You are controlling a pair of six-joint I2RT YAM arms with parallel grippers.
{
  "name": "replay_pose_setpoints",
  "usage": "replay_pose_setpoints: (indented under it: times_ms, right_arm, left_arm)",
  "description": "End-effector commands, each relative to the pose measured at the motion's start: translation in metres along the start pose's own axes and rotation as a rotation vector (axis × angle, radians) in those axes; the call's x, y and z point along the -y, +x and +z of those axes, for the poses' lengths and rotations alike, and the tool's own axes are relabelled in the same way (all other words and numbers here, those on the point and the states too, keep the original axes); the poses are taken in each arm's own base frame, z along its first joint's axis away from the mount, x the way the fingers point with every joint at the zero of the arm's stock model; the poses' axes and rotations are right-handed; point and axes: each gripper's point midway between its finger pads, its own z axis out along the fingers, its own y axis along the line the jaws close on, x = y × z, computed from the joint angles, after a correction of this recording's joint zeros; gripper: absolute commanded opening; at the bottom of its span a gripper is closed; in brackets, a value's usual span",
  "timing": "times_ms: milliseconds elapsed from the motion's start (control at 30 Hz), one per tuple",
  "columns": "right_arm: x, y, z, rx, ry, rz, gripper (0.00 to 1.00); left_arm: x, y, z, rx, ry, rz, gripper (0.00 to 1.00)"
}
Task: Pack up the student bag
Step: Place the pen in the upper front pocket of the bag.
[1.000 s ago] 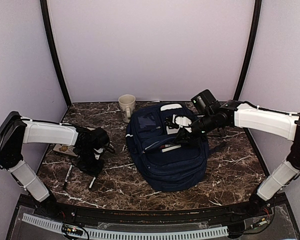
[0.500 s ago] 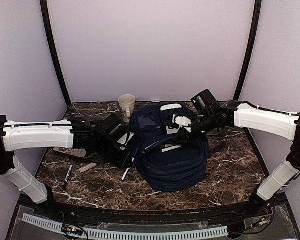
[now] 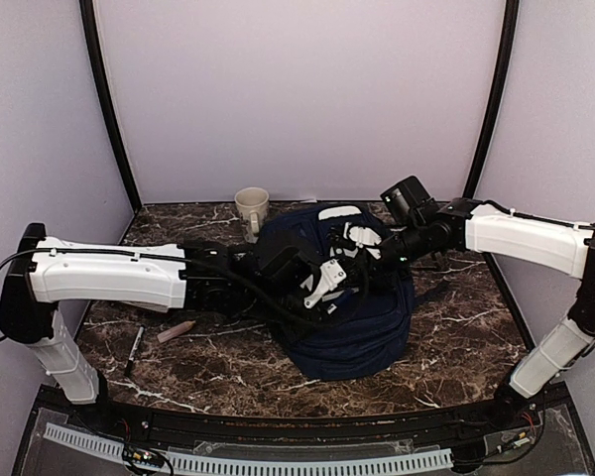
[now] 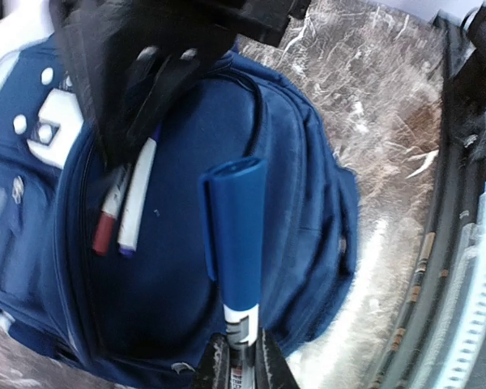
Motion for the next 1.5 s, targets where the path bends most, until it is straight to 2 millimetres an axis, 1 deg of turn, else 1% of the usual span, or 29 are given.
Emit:
replay_pose_setpoints:
  times_ms: [0,67,100,233,333,433,467,567,667,867,1000,1067,1100,1200,1267,1333,1467]
  right_arm:
    - [0.004,-0.024,-0.014,0.102,0.014,-0.008,0.00]
    - [0.005,-0.024,-0.015,0.107,0.014,-0.003,0.00]
    - [0.006,-0.024,-0.016,0.109,0.014,-0.001,0.00]
    - [0.007,-0.024,-0.016,0.116,0.007,0.009,0.00]
    - [0.006,-0.023,-0.014,0.120,-0.006,0.016,0.00]
    - [0.004,-0.024,-0.014,0.125,-0.016,0.019,0.00]
    - [0.004,-0.024,-0.014,0.125,-0.018,0.019,0.00]
    - [0.003,-0.024,-0.014,0.125,-0.020,0.021,0.00]
    - [0.003,-0.024,-0.014,0.128,-0.022,0.019,0.00]
    - [0.002,-0.025,-0.016,0.130,-0.021,0.016,0.00]
    - [-0.001,-0.027,-0.019,0.144,-0.031,0.016,0.00]
    - [-0.001,-0.028,-0.020,0.147,-0.032,0.017,0.00]
    - [-0.001,-0.028,-0.020,0.147,-0.033,0.017,0.00]
    - [0.000,-0.028,-0.020,0.147,-0.029,0.017,0.00]
    - [0.000,-0.027,-0.020,0.144,-0.030,0.020,0.00]
    - [0.000,-0.026,-0.019,0.144,-0.032,0.021,0.00]
    - [0.000,-0.025,-0.018,0.141,-0.033,0.021,0.00]
  left_arm:
    - [-0.009,-0.005,0.020,-0.094,-0.127,0.262,0.00]
    - [-0.007,-0.009,0.032,-0.133,-0.176,0.360,0.00]
    - [-0.006,-0.015,0.036,-0.138,-0.198,0.400,0.00]
    - [-0.010,-0.019,0.057,-0.190,-0.268,0.534,0.00]
    - [-0.017,-0.022,0.069,-0.217,-0.325,0.612,0.00]
    - [-0.026,-0.020,0.082,-0.247,-0.390,0.678,0.00]
    - [-0.029,-0.016,0.088,-0.262,-0.403,0.699,0.00]
    - [-0.041,-0.011,0.102,-0.290,-0.430,0.714,0.00]
    - [-0.057,-0.008,0.112,-0.314,-0.468,0.714,0.00]
    - [-0.088,-0.015,0.123,-0.290,-0.541,0.685,0.00]
    - [-0.114,-0.016,0.129,-0.298,-0.644,0.727,0.00]
    - [-0.121,-0.018,0.133,-0.296,-0.666,0.733,0.00]
    - [-0.123,-0.018,0.135,-0.298,-0.669,0.737,0.03]
    - [-0.124,-0.017,0.137,-0.303,-0.677,0.744,0.20]
    - [-0.123,-0.016,0.136,-0.304,-0.672,0.733,0.28]
    - [-0.120,-0.016,0.134,-0.305,-0.667,0.721,0.31]
    - [-0.107,-0.024,0.125,-0.280,-0.660,0.712,0.34]
